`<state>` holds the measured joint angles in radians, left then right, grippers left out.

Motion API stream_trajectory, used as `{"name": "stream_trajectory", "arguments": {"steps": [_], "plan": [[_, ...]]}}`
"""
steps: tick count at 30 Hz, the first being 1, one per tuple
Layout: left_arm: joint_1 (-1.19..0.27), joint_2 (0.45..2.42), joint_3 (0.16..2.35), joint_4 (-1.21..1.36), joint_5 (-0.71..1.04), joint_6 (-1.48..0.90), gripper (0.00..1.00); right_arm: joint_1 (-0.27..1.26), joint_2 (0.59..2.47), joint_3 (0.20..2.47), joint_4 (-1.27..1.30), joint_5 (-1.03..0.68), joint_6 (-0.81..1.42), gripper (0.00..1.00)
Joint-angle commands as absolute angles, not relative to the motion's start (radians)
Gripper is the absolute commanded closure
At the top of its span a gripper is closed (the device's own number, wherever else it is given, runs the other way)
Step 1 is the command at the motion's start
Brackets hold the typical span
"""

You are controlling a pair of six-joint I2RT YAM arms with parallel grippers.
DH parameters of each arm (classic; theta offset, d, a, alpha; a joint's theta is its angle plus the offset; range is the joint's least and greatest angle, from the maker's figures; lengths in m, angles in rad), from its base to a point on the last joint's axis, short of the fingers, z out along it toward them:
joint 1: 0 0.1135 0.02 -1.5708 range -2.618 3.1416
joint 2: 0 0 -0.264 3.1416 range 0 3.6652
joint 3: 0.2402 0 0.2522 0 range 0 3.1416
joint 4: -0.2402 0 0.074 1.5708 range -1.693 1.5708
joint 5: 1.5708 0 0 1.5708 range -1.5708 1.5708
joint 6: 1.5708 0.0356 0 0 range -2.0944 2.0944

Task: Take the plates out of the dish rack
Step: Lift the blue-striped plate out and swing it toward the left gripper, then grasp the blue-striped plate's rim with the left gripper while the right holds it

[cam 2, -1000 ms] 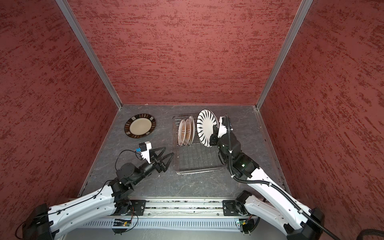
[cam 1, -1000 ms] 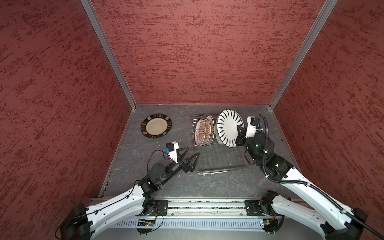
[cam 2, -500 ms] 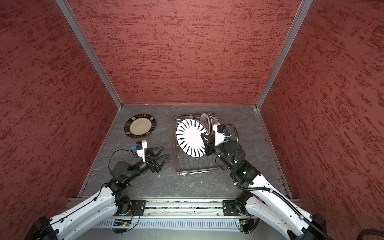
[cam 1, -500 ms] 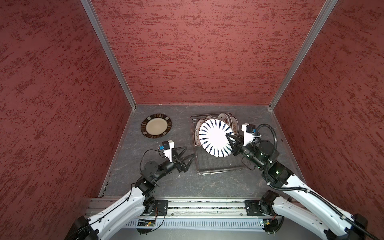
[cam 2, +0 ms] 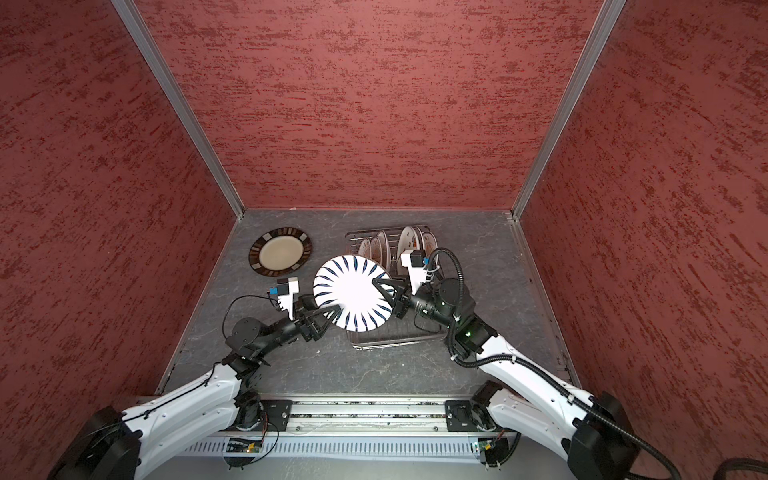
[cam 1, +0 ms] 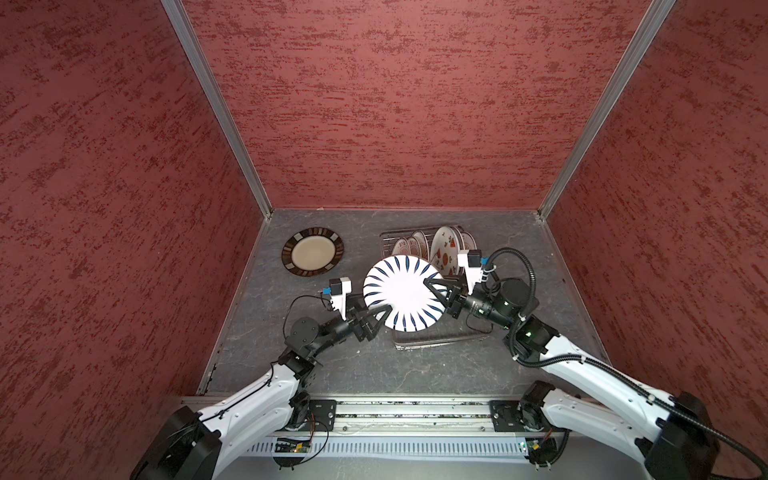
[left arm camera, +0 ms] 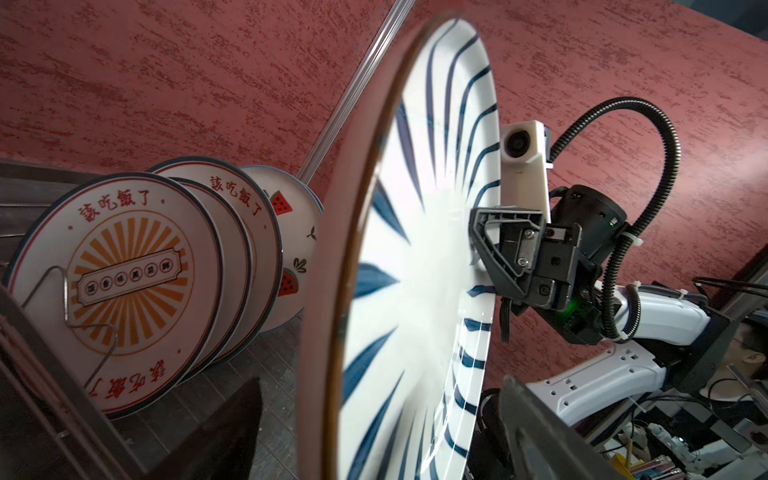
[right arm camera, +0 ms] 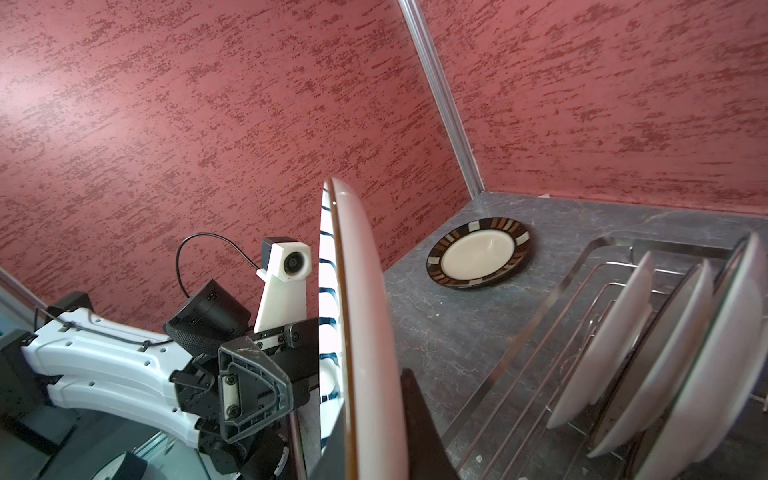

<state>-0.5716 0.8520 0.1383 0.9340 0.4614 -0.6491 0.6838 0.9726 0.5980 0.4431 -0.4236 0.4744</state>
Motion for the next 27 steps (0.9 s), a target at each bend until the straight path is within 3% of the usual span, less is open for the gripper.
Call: {"name": "stream_trajectory", "arguments": {"steps": [1, 9, 15, 23, 27], "plan": [[-0.566, 0.864, 0.118, 1.056, 0.512, -0.702, 0.33, 0.687, 0.961, 0.616, 0.667, -0.466, 0.51, 1.0], [-0.575, 0.834, 0.143, 1.001, 0.546, -0.749, 0.72, 0.685, 1.005, 0.616, 0.668, -0.422, 0.48, 1.0], [-0.578, 0.85, 0.147, 1.016, 0.546, -0.773, 0.88, 0.685, 1.056, 0.627, 0.667, -0.452, 0.482, 0.99], [-0.59, 0.869, 0.141, 1.04, 0.51, -0.798, 0.94, 0.686, 1.101, 0.63, 0.665, -0.436, 0.485, 0.74], [-0.595, 0.861, 0.132, 1.04, 0.466, -0.811, 0.95, 0.686, 1.126, 0.629, 0.672, -0.442, 0.481, 0.52]]}}
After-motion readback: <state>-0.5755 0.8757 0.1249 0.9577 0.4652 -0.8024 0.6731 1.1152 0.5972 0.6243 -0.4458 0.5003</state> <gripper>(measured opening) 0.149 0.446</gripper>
